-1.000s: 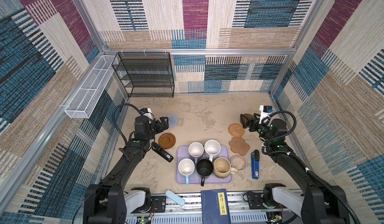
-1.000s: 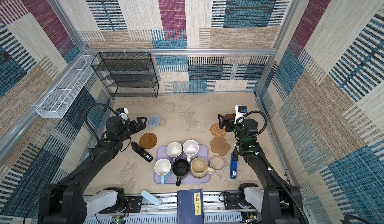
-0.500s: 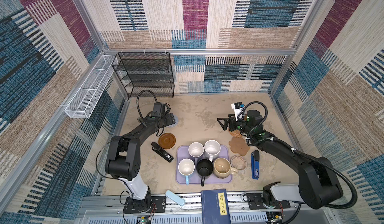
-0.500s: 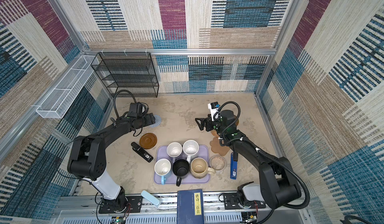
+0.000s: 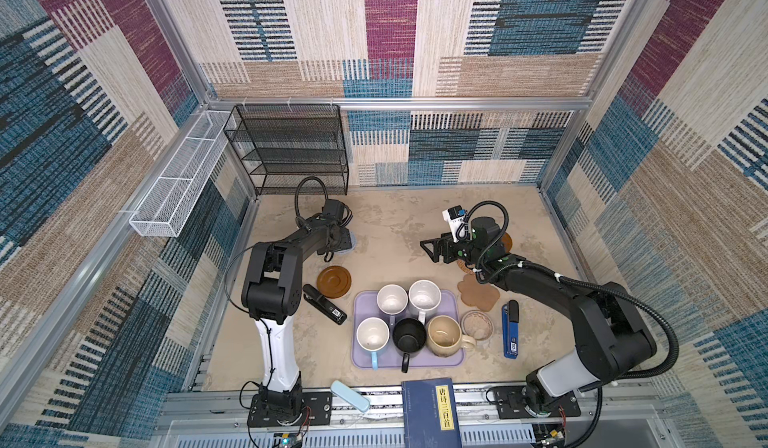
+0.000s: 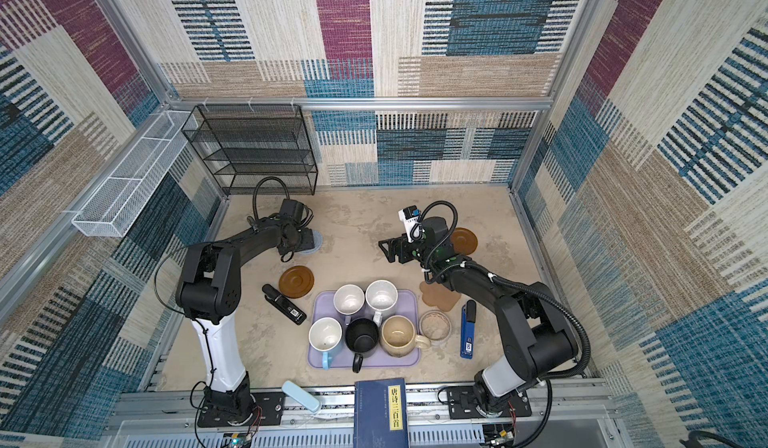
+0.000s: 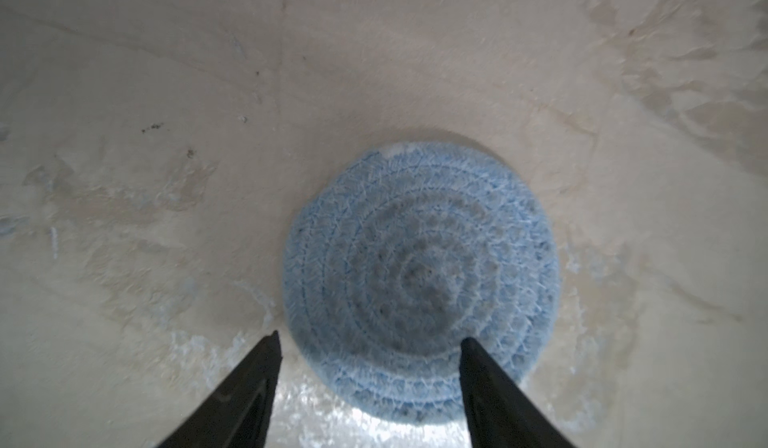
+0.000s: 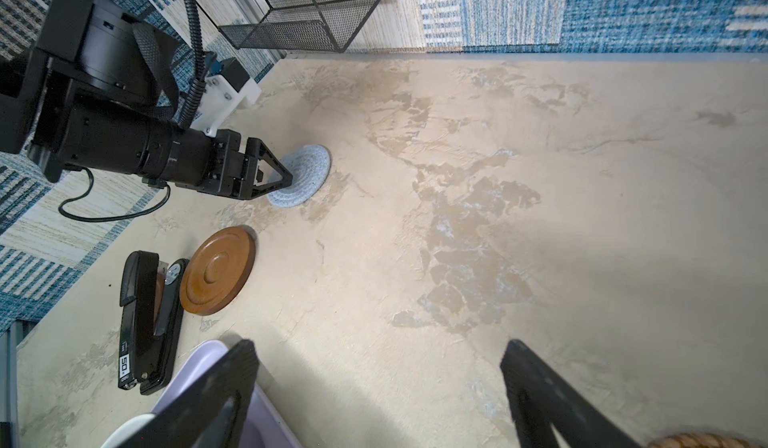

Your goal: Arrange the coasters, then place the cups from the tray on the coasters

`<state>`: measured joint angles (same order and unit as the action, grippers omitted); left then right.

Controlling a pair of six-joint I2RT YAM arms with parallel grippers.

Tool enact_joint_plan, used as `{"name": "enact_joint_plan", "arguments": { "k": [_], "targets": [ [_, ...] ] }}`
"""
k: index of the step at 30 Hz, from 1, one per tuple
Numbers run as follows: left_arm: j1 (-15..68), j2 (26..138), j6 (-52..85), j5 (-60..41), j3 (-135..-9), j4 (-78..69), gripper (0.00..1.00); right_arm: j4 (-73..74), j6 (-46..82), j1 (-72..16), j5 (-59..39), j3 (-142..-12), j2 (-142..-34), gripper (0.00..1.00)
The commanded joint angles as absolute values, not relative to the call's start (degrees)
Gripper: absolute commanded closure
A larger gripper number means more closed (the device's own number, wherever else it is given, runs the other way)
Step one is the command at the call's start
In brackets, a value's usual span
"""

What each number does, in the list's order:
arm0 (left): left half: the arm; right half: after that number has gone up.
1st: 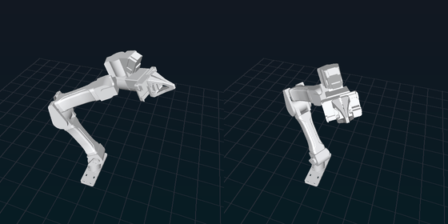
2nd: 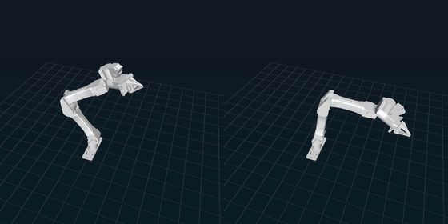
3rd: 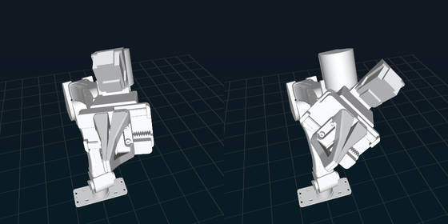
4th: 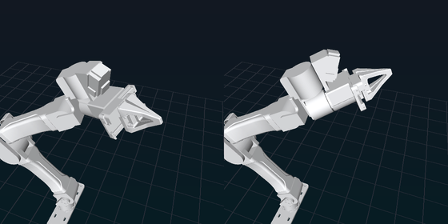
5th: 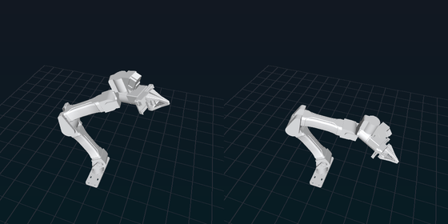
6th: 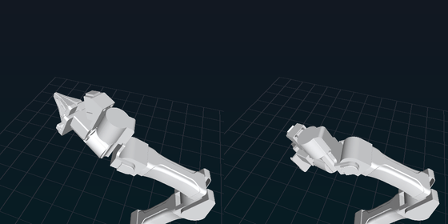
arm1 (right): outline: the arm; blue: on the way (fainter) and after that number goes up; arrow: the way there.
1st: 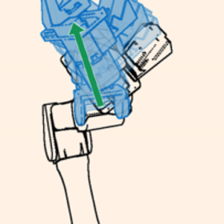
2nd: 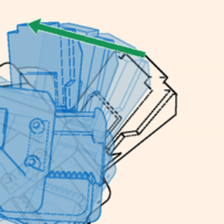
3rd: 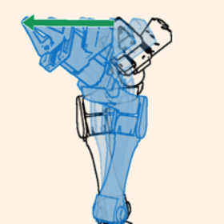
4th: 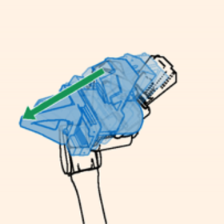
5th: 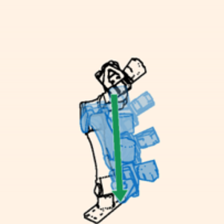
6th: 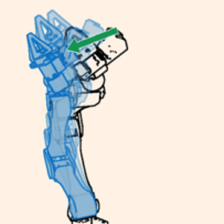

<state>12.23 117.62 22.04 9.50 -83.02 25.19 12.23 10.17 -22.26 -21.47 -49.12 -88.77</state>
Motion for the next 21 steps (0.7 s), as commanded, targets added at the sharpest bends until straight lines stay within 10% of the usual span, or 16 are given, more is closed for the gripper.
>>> {"name": "enact_joint_plan", "arguments": {
  "k": [1,12,21],
  "targets": [
    [12.5,119.2,20.9,12.6,-84.9,29.0,0.32,13.8,9.4,-22.2,-22.2,-49.5,-89.5,0.06],
    [12.7,121.7,23.7,12.7,-87.9,31.3,0.36,12.7,7.8,-22.3,-20.7,-49.8,-89.4,0.06],
    [12.4,113.9,22.9,7.5,-90.0,32.1,0.21,9.0,7.2,-22.3,-21.1,-52.0,-87.7,0.05]
  ]
}}
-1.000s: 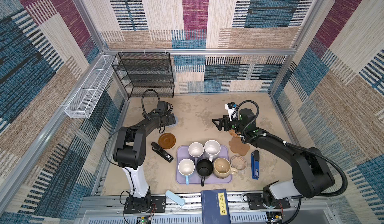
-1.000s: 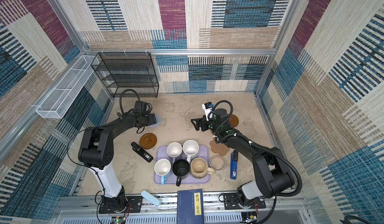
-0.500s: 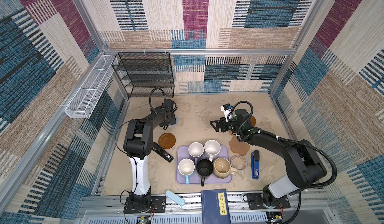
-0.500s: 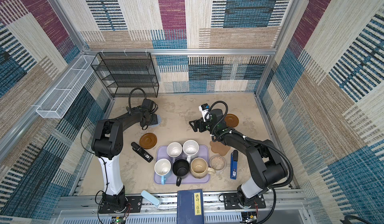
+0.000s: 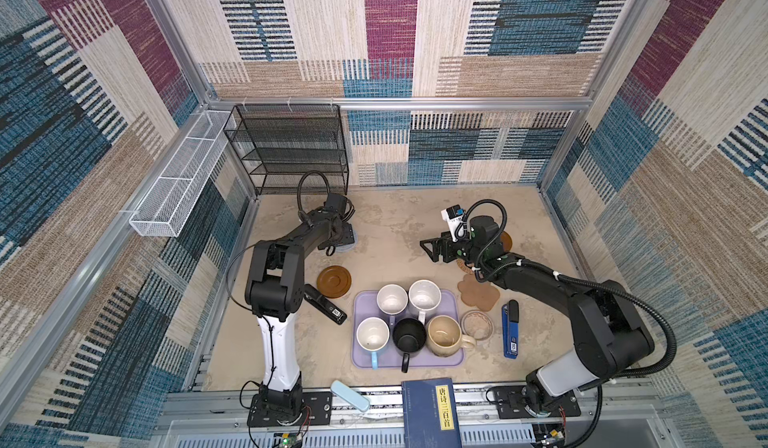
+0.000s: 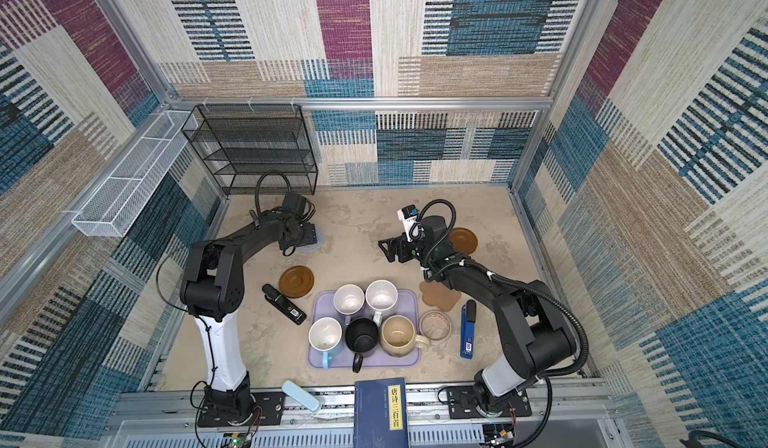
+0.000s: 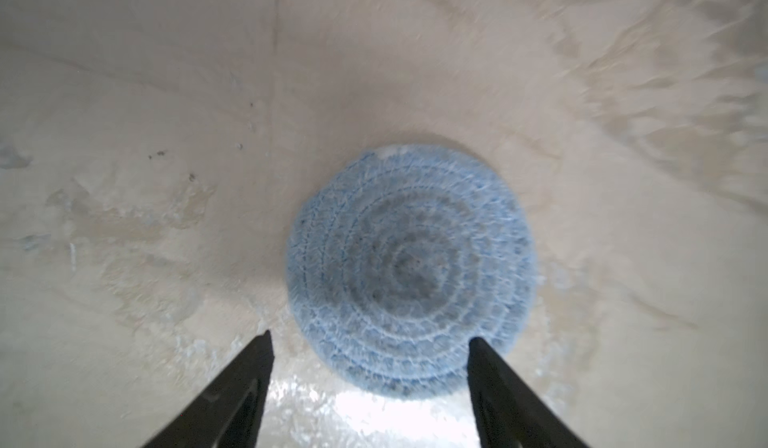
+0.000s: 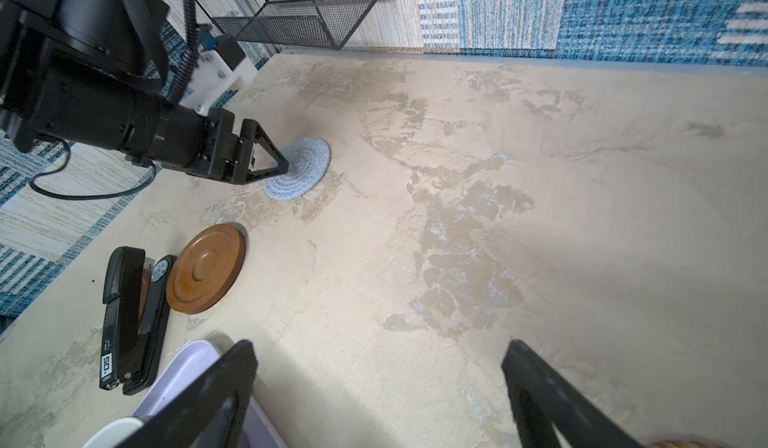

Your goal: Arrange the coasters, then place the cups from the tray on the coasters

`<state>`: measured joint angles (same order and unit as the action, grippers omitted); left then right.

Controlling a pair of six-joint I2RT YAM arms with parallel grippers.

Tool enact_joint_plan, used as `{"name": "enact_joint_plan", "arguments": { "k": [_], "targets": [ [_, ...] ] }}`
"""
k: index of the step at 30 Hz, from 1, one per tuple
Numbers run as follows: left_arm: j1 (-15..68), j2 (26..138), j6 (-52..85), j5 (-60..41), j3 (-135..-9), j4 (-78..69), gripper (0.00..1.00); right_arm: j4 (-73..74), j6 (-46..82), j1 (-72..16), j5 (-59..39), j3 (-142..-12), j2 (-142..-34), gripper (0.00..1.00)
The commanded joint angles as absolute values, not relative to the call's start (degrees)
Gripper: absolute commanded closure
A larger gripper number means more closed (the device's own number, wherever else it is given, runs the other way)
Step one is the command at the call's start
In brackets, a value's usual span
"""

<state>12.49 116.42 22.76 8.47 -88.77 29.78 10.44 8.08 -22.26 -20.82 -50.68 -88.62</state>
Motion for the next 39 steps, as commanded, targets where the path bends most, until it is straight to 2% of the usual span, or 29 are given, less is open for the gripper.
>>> {"name": "enact_joint_plan", "arguments": {
  "k": [1,4,8,14,20,25,28,39],
  "targets": [
    [12.4,112.2,22.8,7.6,-89.4,32.4,0.21,7.2,6.3,-22.3,-20.7,-52.8,-87.3,0.05],
    [12.5,105.2,22.7,5.9,-83.4,31.9,0.2,2.8,4.8,-22.3,-18.4,-54.5,-85.3,0.01],
    [13.1,95.7,22.2,1.8,-72.1,31.2,0.21,3.5,6.7,-22.2,-19.4,-53.2,-81.0,0.0],
    [17.1,87.5,21.6,-3.7,-59.1,30.0,0.3,6.0,9.4,-22.3,-21.2,-49.4,-77.1,0.0],
    [19.5,89.9,22.3,-0.2,-54.9,26.9,0.37,7.7,11.4,-22.3,-22.8,-46.4,-76.7,0.0],
    [19.8,94.6,23.1,3.9,-54.8,25.7,0.39,6.9,10.4,-22.3,-21.7,-46.6,-76.7,0.0],
    [20.1,96.6,23.5,3.1,-55.0,24.4,0.4,7.4,10.4,-22.2,-21.9,-46.6,-77.5,0.0],
    [22.7,103.0,23.5,-0.6,-58.7,21.9,0.55,8.5,10.1,-22.3,-20.8,-45.7,-80.5,0.0]
  ]
}}
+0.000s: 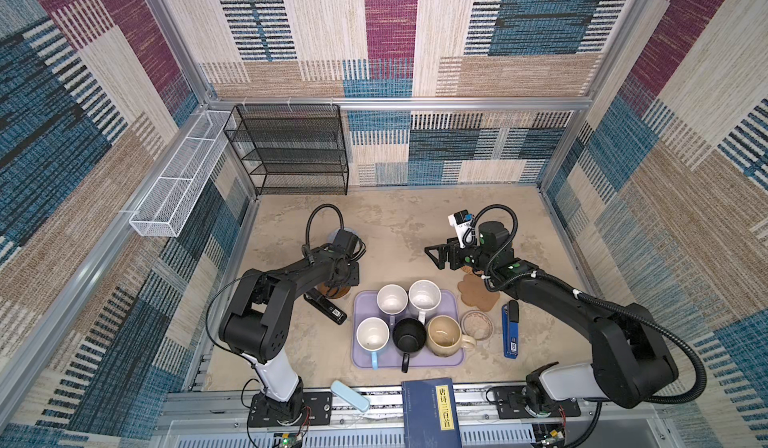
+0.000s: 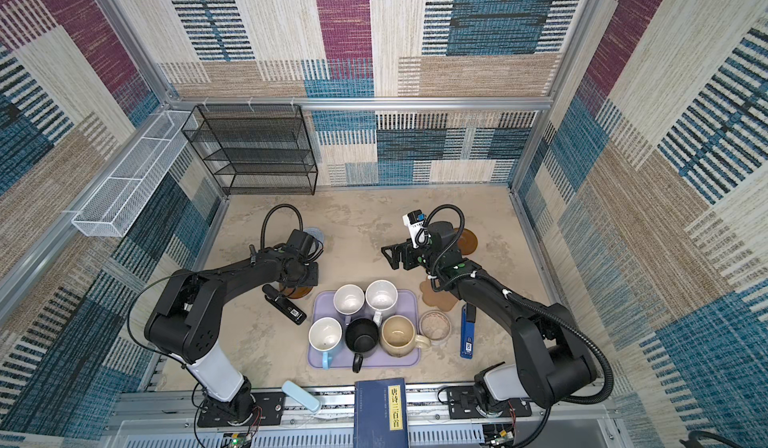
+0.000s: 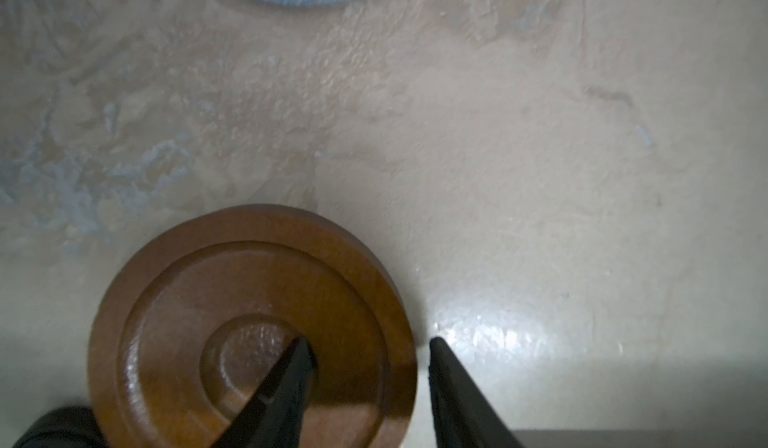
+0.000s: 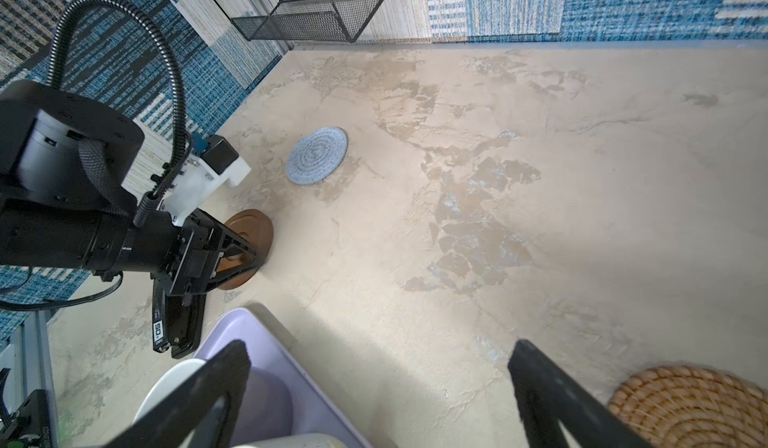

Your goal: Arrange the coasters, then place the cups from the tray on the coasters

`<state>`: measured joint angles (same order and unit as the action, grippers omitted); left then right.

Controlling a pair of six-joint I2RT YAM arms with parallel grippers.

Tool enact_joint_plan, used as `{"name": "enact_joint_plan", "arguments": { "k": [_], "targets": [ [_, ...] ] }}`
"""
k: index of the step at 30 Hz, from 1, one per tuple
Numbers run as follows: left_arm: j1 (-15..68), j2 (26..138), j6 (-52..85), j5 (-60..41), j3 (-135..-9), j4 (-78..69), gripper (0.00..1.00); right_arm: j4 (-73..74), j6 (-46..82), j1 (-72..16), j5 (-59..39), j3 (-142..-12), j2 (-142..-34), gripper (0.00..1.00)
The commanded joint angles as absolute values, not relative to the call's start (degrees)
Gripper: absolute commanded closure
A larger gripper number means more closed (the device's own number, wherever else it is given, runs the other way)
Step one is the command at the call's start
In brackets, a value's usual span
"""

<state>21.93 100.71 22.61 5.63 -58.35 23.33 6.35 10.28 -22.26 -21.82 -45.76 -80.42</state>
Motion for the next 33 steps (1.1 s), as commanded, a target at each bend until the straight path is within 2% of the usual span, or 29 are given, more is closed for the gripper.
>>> {"name": "enact_joint_plan", "arguments": {
  "k": [1,6,19,25,30,33],
  "targets": [
    [22.9,103.4,23.6,-0.6,-59.3,21.7,0.57,8.5,10.0,-22.3,-20.7,-45.8,-80.6,0.0],
    [25.3,105.8,24.6,-3.1,-63.2,21.8,0.66,9.1,9.8,-22.3,-20.2,-45.4,-80.3,0.0],
    [28.8,115.5,26.9,-6.1,-76.9,23.3,0.68,8.9,8.3,-22.3,-17.6,-44.7,-80.3,0.0],
    [30.3,120.4,26.7,-3.2,-85.7,28.2,0.69,8.8,7.9,-22.2,-15.4,-44.1,-80.0,0.0],
    [30.3,124.1,26.7,3.8,-90.6,32.4,0.68,8.8,8.0,-22.3,-14.7,-43.6,-79.3,0.0],
    [29.7,125.9,26.6,1.6,-92.4,30.9,0.66,9.8,8.3,-22.3,-15.1,-43.3,-78.8,0.0]
  ]
}}
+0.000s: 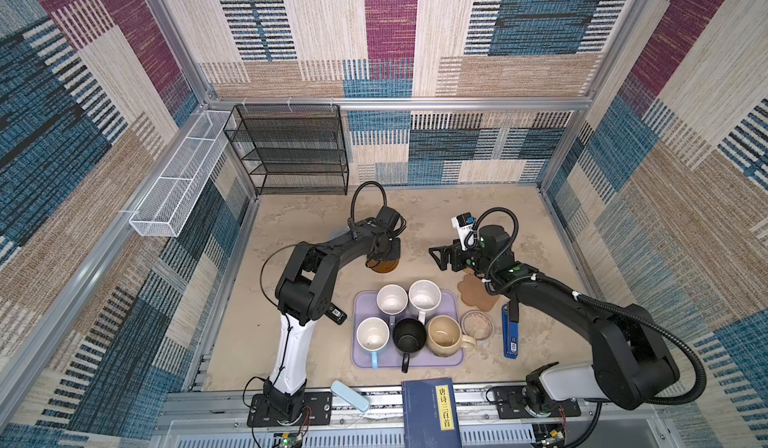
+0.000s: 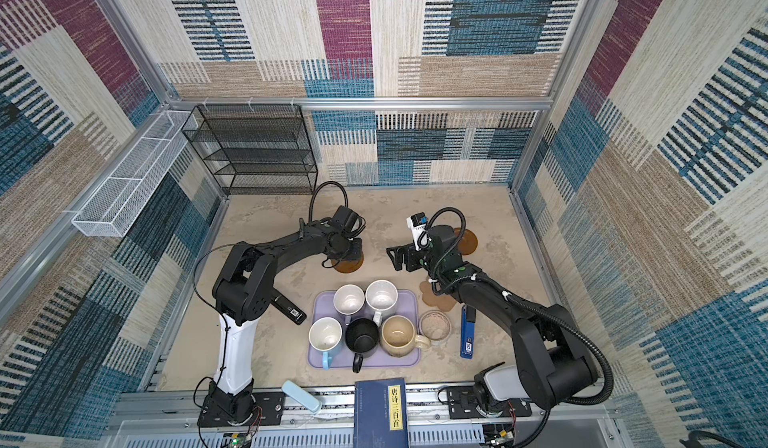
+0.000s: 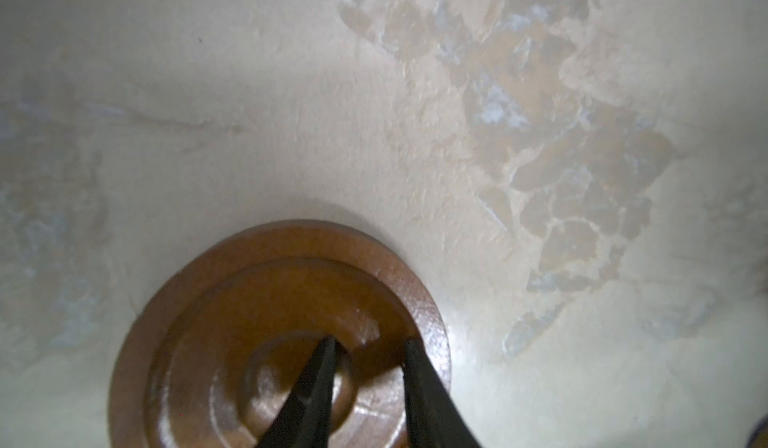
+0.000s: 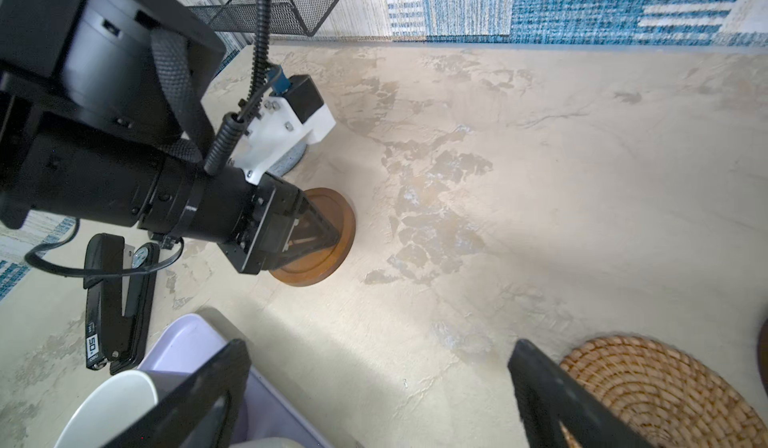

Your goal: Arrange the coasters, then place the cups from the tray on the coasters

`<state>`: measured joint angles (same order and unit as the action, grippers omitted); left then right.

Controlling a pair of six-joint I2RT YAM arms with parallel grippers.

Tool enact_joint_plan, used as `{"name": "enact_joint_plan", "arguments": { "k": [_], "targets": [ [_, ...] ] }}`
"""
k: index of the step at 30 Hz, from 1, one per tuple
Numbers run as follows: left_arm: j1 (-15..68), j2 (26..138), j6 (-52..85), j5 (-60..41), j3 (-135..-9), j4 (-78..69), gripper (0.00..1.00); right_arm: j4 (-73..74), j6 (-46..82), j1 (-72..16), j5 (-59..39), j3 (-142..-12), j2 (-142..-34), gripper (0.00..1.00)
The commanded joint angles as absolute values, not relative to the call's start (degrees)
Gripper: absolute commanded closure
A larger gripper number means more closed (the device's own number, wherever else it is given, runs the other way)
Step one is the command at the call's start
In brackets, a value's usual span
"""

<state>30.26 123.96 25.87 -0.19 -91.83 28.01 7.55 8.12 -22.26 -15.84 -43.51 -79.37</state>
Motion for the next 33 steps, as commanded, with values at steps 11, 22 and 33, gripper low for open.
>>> {"name": "enact_joint_plan", "arguments": {
  "k": [11,22,33],
  "targets": [
    [27.3,130.7,25.7,4.5,-102.0,33.6,0.61,9.9,8.4,-22.3,-14.7,-43.5,-79.9,0.0],
    [25.6,132.6,24.1,5.1,-105.2,33.9,0.55,10.0,8.3,-22.3,-14.6,-44.4,-82.4,0.0],
    [24.6,126.7,24.9,0.0,-101.8,28.8,0.44,10.1,8.2,-22.2,-14.2,-44.6,-82.7,0.0]
  ]
}}
